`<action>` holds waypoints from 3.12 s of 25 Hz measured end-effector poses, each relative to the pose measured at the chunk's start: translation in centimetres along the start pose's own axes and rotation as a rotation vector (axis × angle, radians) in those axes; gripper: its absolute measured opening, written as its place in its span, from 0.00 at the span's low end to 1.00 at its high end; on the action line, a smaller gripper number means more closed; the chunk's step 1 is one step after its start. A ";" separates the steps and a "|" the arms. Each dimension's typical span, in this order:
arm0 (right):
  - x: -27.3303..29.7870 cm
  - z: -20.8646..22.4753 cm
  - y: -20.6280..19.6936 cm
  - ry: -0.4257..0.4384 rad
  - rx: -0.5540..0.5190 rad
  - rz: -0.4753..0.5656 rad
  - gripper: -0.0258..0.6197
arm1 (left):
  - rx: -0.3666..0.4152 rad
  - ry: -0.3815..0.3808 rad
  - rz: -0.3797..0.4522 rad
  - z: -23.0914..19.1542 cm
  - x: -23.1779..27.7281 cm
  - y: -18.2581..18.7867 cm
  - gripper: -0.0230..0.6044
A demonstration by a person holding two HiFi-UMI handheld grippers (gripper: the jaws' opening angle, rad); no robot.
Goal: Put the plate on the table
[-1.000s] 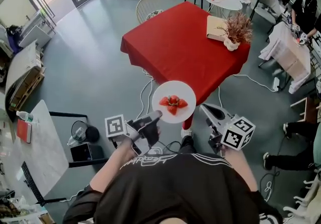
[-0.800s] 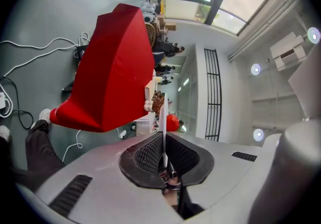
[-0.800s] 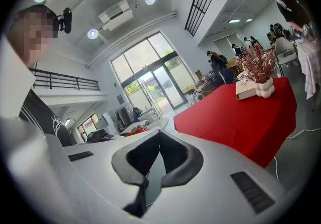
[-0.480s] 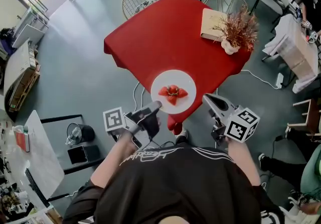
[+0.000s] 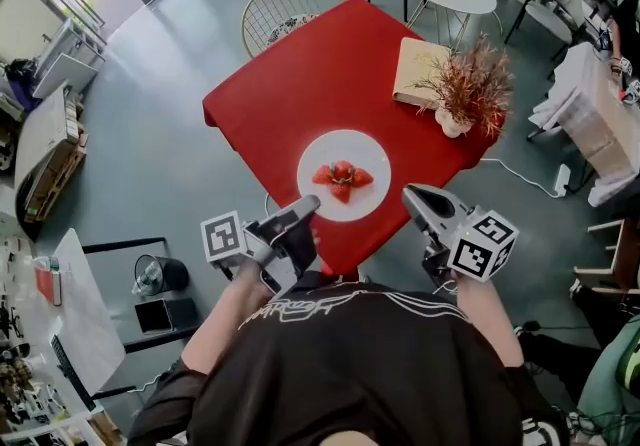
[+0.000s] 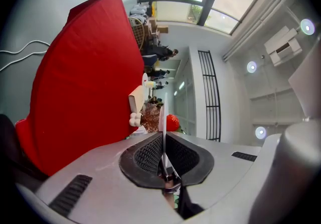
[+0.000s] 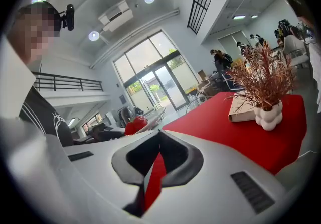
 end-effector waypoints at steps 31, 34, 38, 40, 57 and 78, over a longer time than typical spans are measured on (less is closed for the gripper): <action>6.1 5.2 3.9 -0.090 0.034 0.019 0.05 | -0.031 0.008 -0.072 -2.3 7.3 9.7 0.07; 6.7 5.7 4.1 -0.092 0.038 0.026 0.05 | -0.021 0.004 -0.074 -2.2 8.0 10.8 0.07; 7.4 6.2 3.8 -0.098 0.047 0.029 0.05 | -0.009 0.001 -0.067 -3.0 8.6 12.0 0.07; 7.6 6.4 3.7 -0.103 0.051 0.026 0.05 | -0.005 0.008 -0.063 -3.8 8.9 12.7 0.07; 7.9 9.0 2.1 -0.165 0.050 -0.032 0.05 | 0.077 0.034 -0.026 -7.7 15.3 19.1 0.07; 7.0 12.1 -0.3 -0.217 0.158 -0.040 0.05 | 0.058 0.182 -0.087 -20.0 19.3 18.3 0.07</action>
Point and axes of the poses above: the fingertips, and each gripper's own axes: x forward along the fingers, z to its right, y out of its top, the point moved 2 cm from there along -x, backward along the fingers, and after that the axes turned 7 degrees about x, right-handed, at the moved point
